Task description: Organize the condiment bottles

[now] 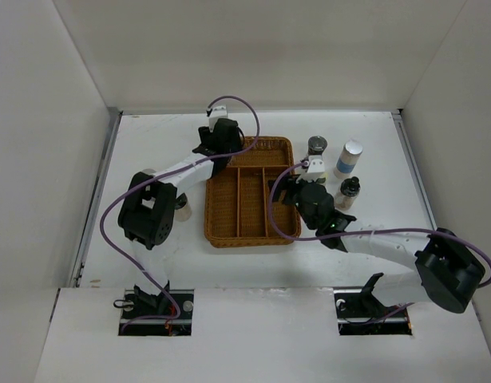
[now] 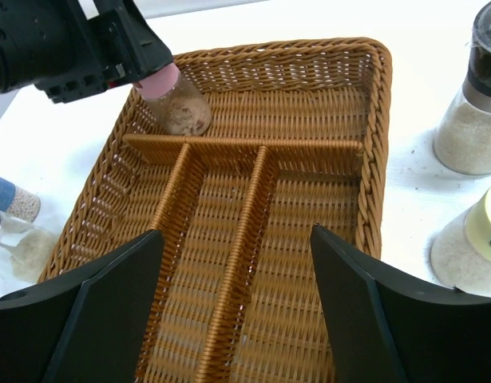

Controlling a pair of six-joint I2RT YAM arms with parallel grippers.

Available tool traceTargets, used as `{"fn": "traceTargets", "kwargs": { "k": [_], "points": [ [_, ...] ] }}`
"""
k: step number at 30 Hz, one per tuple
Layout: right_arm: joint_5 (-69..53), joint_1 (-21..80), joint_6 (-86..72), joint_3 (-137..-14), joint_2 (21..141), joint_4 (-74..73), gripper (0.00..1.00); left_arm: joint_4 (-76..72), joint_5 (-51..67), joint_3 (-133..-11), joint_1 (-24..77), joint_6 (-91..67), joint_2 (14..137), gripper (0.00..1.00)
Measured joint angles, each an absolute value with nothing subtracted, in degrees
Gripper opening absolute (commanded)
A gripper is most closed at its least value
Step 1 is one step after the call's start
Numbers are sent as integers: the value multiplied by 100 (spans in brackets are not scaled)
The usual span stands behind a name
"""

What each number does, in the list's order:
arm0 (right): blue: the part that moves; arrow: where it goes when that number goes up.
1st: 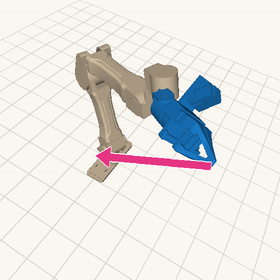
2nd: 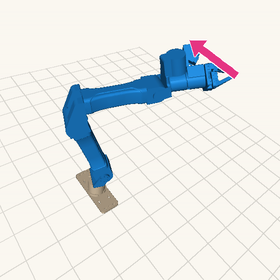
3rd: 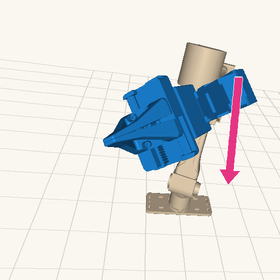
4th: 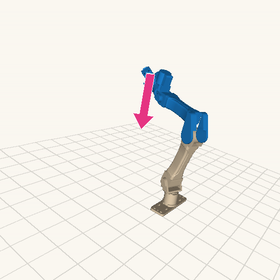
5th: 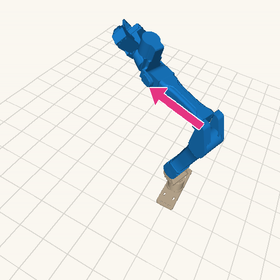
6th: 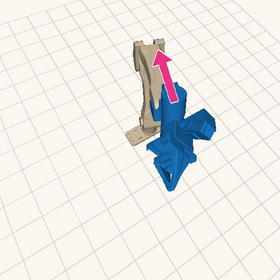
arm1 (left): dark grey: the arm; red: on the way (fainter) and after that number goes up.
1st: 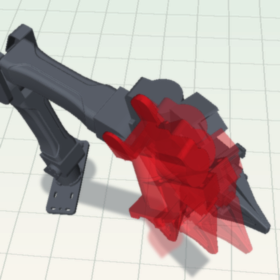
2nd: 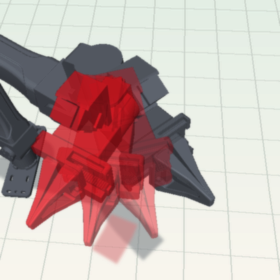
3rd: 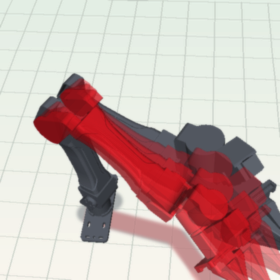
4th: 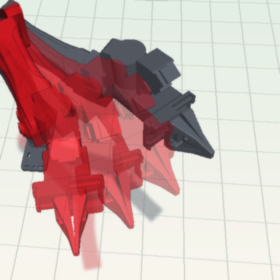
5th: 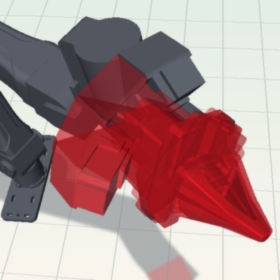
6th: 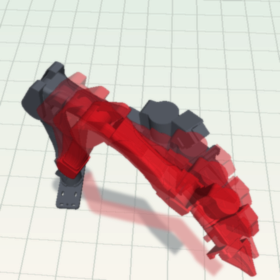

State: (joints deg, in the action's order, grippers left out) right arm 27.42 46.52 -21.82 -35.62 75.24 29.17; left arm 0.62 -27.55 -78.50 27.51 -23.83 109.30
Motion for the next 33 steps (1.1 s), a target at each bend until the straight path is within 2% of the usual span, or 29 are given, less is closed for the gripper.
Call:
{"fn": "traceTargets", "kwargs": {
  "k": [4,6,8,13,15,16,18,23,25,29,33],
  "points": [
    [2744,4646,-2185,-3559,7491,2917,84,-36,-2757,-7787,2749,-2386,10930,75],
    [2744,4646,-2187,-3559,7463,2917,81,-130,-2755,-7699,2749,-2401,10897,79],
    [2742,4646,-2182,-3557,7435,2915,75,-202,-2753,-7494,2749,-2440,10755,82],
    [2742,4646,-2191,-3503,7288,2915,45,-327,-2753,-7214,2751,-2613,10106,87],
    [2738,4641,-2198,-3494,7253,2906,39,-550,-2762,-7067,2751,-2663,9671,87],
    [2735,4617,-2202,-3492,7234,2893,38,-683,-2773,-6965,2751,-2689,9439,87],
    [2733,4598,-2222,-3489,7177,2860,36,-1035,-2792,-6622,2751,-2792,8864,76],
    [2773,4348,-2285,-3514,6997,2491,39,-1944,-2733,-4958,2939,-3288,7301,37],
    [2781,4125,-2362,-3520,6960,2298,45,-2222,-2602,-4292,3194,-3435,7022,29],
    [2816,3592,-2499,-3577,6938,1809,64,-2338,-2097,-3242,3557,-3614,6967,26],
    [2851,3249,-2534,-3717,6941,1406,75,-2390,-1629,-2493,3752,-3754,6582,27]
  ]
}}
